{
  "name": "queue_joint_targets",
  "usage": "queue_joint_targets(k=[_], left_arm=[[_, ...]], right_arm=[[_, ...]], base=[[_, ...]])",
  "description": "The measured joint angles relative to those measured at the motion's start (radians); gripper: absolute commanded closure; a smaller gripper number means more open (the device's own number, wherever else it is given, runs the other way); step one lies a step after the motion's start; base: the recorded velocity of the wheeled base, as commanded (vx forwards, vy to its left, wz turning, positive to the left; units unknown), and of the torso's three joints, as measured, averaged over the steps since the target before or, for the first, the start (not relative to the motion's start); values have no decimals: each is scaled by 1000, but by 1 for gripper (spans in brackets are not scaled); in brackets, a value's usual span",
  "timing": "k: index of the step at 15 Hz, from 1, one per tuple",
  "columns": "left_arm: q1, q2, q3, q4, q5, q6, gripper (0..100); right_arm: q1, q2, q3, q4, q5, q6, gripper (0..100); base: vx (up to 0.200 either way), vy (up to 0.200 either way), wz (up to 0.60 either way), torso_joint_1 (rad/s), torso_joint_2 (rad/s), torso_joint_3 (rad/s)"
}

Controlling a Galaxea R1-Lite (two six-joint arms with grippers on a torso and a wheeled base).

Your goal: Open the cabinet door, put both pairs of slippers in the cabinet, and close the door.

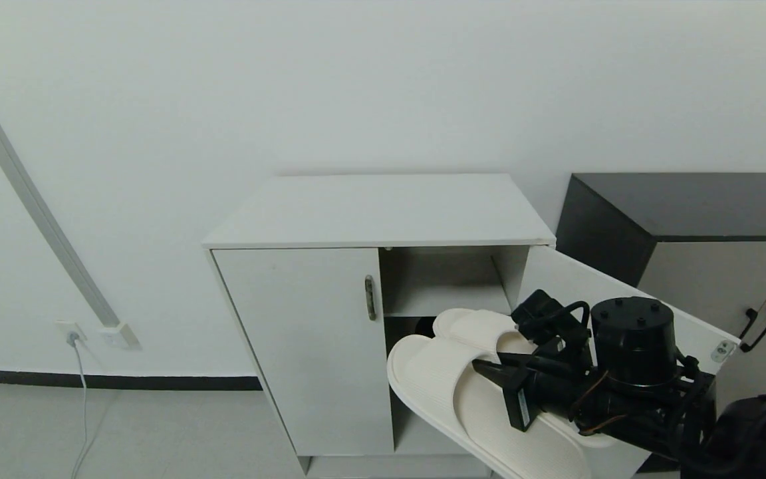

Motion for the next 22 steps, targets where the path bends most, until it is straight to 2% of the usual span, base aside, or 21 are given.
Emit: queue_joint_targets(k=[12,20,22], left_arm=[[0,0,0,0,0,0,100],[0,0,0,0,0,0,100],[0,0,0,0,0,-1,100]], right_arm=[[1,13,13,-12,-12,-17,100],[5,21,18,-21,-13,-17,100],[7,29,19,-41,-13,-17,100]], base=[[0,0,0,-159,488,324],[0,0,0,-63,436,374],[0,0,0,-1,47,43]])
